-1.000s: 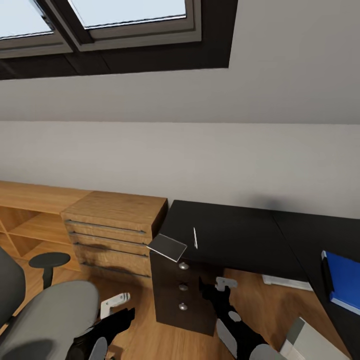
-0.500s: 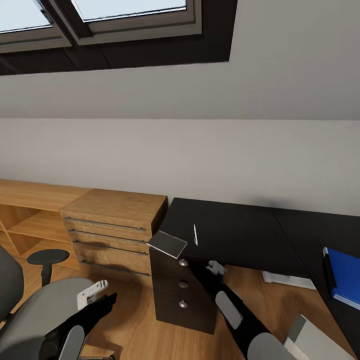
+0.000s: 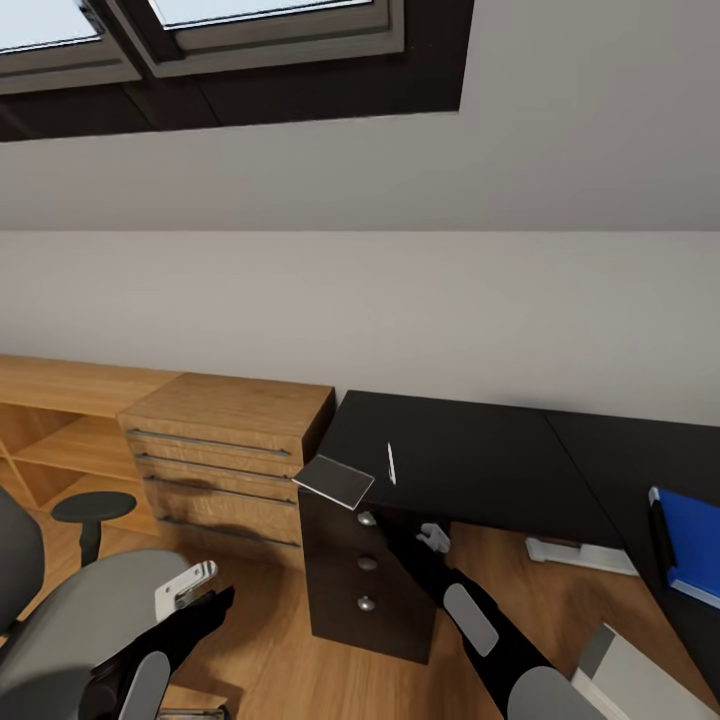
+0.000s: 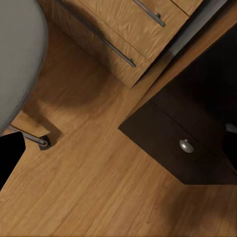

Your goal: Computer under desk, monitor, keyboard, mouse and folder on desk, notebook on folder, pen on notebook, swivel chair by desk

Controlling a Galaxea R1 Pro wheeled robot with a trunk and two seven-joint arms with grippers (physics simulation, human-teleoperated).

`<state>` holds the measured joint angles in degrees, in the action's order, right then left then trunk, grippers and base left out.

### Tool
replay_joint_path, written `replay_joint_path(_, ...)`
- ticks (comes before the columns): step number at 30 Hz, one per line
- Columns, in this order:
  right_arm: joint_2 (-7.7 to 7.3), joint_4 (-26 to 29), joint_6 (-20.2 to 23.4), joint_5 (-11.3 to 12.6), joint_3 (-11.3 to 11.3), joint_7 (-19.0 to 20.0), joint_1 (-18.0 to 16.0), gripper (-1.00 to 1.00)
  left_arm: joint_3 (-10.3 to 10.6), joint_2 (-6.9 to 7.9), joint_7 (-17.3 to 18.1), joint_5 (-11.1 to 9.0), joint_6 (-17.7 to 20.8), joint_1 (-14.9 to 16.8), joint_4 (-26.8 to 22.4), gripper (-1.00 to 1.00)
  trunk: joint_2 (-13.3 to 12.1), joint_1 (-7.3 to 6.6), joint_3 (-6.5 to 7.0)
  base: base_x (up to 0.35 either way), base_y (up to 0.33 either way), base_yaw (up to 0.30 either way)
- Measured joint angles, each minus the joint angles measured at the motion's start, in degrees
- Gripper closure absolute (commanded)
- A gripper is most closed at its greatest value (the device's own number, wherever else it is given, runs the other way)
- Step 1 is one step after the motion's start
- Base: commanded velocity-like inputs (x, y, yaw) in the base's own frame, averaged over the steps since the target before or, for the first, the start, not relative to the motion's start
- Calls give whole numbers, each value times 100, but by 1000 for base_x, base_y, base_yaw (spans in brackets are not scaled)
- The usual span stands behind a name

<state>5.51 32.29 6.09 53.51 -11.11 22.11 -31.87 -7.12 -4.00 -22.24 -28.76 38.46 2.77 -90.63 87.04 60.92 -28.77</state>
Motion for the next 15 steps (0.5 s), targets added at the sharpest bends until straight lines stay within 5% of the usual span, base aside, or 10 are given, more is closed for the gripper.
replay_joint_path(3, -9, -32, 4, 10, 9, 1, 0, -100, 83, 7, 1, 1, 74, 0, 0, -100, 120, 66, -54, 0, 0, 0)
replay_joint_path(6, -12, -39, 9, 13, 20, -6, 0, -100, 177, 16, 1, 2, 594, 0, -1, -100, 241, 132, -108, 0, 0, 0)
replay_joint_path(15, -13, -60, -24, 3, 20, 0, 0, -100, 167, 6, -6, -15, 705, 0, -1, -100, 602, 330, -269, 0, 0, 0)
